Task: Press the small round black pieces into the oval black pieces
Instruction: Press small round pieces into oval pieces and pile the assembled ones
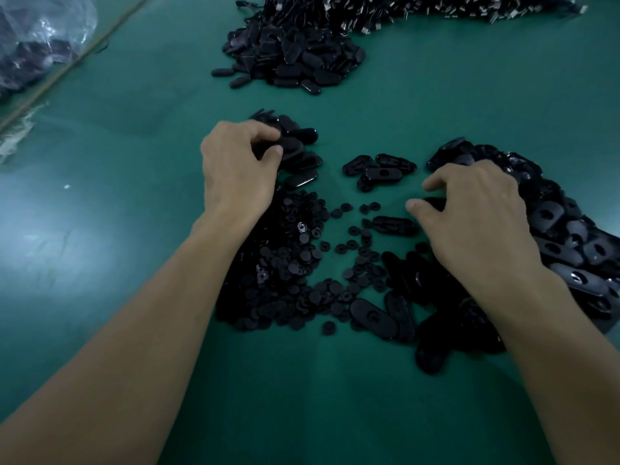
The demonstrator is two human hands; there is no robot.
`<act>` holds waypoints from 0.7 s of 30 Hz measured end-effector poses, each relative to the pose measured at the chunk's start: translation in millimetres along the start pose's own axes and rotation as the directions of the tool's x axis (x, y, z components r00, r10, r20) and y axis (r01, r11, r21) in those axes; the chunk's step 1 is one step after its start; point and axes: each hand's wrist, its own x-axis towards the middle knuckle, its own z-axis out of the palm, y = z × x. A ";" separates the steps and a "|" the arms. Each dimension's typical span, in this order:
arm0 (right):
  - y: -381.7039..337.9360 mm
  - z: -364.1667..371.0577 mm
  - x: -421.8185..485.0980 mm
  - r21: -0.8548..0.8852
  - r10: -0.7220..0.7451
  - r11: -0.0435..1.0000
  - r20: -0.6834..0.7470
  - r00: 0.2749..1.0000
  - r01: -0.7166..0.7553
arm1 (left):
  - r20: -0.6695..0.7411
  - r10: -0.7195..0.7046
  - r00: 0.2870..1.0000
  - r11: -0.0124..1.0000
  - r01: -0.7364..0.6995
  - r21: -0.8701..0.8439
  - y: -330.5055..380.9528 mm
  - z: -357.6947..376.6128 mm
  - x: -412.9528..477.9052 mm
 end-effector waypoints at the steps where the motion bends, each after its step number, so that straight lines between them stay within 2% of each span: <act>1: 0.5 0.6 0.6 0.030 -0.007 1.000 -0.014 1.000 0.007 | 0.011 -0.001 1.000 1.000 0.001 0.014 0.2 -0.2 -0.2; 5: 0.1 2.7 2.0 0.135 -0.047 0.989 -0.103 0.994 0.061 | 0.014 -0.024 1.000 0.999 0.023 0.026 7.2 -3.3 -6.3; 10: -3.6 0.1 2.8 0.257 -0.099 0.956 -0.163 0.982 0.139 | 0.065 0.075 0.995 0.994 -0.069 -0.084 26.9 -10.4 -28.8; 13: -9.9 -2.4 -1.5 0.428 -0.112 0.883 -0.207 0.972 0.193 | 0.137 0.146 0.980 0.971 -0.116 -0.212 37.2 -13.9 -43.4; 16: -17.0 -1.6 -6.2 0.599 -0.138 0.769 -0.188 0.972 0.225 | 0.213 0.198 0.957 0.937 -0.121 -0.327 42.6 -14.9 -55.8; 21: -23.3 4.5 -5.7 0.595 -0.234 0.746 -0.186 0.954 0.298 | 0.276 0.209 0.938 0.894 -0.069 -0.442 40.4 -13.8 -68.3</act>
